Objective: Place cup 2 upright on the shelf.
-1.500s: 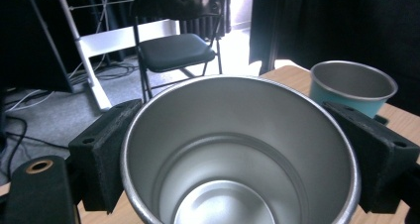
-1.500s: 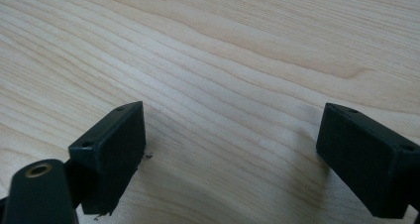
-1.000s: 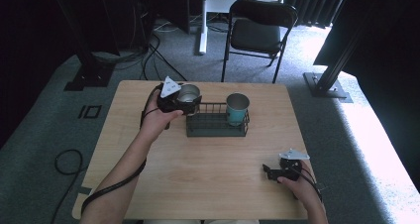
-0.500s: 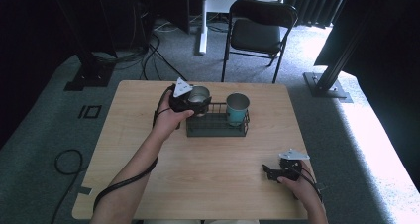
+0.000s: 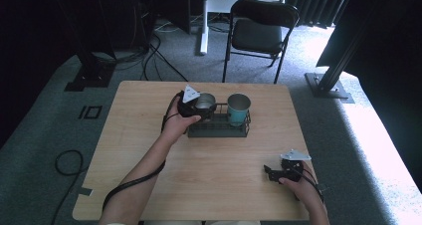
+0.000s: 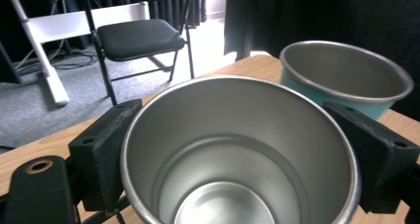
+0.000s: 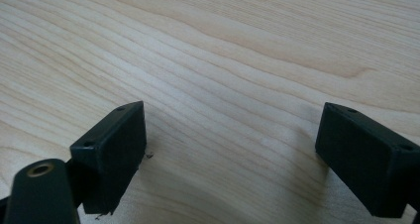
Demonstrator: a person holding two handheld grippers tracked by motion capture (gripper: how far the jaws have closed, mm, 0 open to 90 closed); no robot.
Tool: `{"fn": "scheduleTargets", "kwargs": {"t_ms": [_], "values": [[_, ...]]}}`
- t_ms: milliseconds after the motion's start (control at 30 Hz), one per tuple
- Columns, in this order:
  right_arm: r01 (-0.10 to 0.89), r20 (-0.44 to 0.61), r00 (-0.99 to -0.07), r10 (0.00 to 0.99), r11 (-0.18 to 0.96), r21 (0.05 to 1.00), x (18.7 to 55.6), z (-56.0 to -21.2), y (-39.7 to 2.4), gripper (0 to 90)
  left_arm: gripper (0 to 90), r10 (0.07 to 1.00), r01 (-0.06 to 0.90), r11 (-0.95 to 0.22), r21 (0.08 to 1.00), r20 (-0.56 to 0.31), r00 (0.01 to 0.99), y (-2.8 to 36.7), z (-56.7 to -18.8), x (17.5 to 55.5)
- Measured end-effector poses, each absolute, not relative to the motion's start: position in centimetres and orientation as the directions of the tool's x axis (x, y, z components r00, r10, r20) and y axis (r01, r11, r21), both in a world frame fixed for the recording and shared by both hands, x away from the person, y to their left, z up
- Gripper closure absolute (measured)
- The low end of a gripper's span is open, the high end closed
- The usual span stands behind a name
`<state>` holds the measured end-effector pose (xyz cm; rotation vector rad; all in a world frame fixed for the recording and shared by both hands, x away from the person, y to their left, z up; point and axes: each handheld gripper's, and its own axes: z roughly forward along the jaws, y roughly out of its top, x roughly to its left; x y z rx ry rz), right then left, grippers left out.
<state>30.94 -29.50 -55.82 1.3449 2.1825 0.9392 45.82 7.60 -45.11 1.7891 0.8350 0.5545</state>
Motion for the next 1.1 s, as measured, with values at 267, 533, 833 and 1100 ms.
{"fn": "scheduleTargets", "kwargs": {"t_ms": [267,533,833,1100], "values": [[0.617,0.005,-0.451,0.892,0.308,0.724,30.9,-55.8,-29.5,11.9,13.8,0.761,0.312,-0.245,0.918,-0.017,0.648,7.3,-47.0,46.4],[0.617,0.005,-0.451,0.892,0.308,0.724,30.9,-55.8,-29.5,11.9,13.1,0.753,0.312,-0.285,0.906,0.01,0.658,7.0,-48.2,46.3],[0.617,0.005,-0.452,0.892,0.309,0.724,30.9,-55.8,-29.5,11.9,1.6,0.743,0.311,-0.277,0.909,-0.002,0.67,7.2,-47.3,45.6],[0.617,0.004,-0.452,0.892,0.309,0.724,30.9,-55.8,-29.5,11.9,1.6,0.749,0.328,-0.258,0.909,-0.026,0.662,8.3,-46.7,44.9]]}}
